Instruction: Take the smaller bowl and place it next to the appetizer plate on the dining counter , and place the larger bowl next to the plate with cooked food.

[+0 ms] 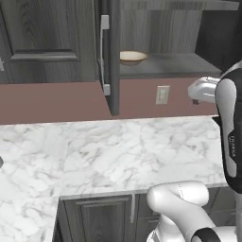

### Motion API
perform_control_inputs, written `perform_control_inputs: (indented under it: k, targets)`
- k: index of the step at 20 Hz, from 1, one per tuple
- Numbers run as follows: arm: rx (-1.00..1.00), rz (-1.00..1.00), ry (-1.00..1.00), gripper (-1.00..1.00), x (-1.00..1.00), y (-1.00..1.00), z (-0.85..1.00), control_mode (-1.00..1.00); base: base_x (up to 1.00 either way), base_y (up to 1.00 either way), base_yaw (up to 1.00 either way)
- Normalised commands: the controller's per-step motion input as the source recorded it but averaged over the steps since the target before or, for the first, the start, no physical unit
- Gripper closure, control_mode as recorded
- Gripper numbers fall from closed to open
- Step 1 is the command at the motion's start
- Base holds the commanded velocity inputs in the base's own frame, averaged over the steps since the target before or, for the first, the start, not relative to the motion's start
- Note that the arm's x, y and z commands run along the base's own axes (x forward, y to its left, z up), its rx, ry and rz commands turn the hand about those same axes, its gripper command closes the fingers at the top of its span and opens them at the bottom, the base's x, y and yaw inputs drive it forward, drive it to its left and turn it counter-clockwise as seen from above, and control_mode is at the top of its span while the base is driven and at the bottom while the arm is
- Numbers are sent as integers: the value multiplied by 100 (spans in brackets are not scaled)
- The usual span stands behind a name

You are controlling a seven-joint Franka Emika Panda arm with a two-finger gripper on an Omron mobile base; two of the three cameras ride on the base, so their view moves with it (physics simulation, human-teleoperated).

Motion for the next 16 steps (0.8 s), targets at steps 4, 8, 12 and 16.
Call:
perform_control_inputs:
  k: [4,8,12,16]
  targets:
    - [12,0,-15,-100,58,17,48,-100,0,0,0]
    - [10,0,-6,-100,100,26,27,-100,0,0,0]
    - [7,0,-4,-100,100,33,7,-100,0,0,0]
    - [4,2,-9,-100,88,32,0,-100,0,0,0]
